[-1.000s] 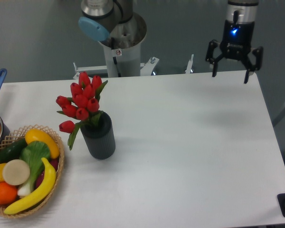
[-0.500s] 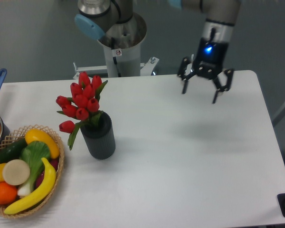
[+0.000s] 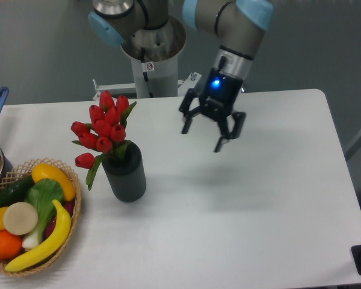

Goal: Pick up the flowers from the vase
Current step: 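Position the open gripper around the tulip stems above the vase rim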

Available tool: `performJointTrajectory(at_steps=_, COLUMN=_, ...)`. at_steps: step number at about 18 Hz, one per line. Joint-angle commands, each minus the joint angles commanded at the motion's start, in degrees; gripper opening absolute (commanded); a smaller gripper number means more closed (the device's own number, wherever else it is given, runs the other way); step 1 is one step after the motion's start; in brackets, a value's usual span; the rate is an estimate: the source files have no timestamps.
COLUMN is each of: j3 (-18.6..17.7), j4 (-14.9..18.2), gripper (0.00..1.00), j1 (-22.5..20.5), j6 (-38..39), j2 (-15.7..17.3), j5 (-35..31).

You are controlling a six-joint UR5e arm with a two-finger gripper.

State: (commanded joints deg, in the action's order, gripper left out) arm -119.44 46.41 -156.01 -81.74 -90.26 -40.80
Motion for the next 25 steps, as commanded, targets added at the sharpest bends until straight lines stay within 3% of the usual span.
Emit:
performJointTrajectory(at_steps=8, j3=-4.22, j4=0.18, gripper=1.00, j1=2.64, j6=0.00, j2=2.81, j5=1.77)
performJointTrajectory(at_steps=17, j3=-5.98, j4=0.26, gripper=1.00, j1=8.44, j6=0.70, j2=4.21, j5=2.74)
performJointTrajectory(at_steps=25, j3=-5.90, j4=0.00, gripper=1.00, j1=9.85, j6=0.62, j2=2.46, j5=3.70)
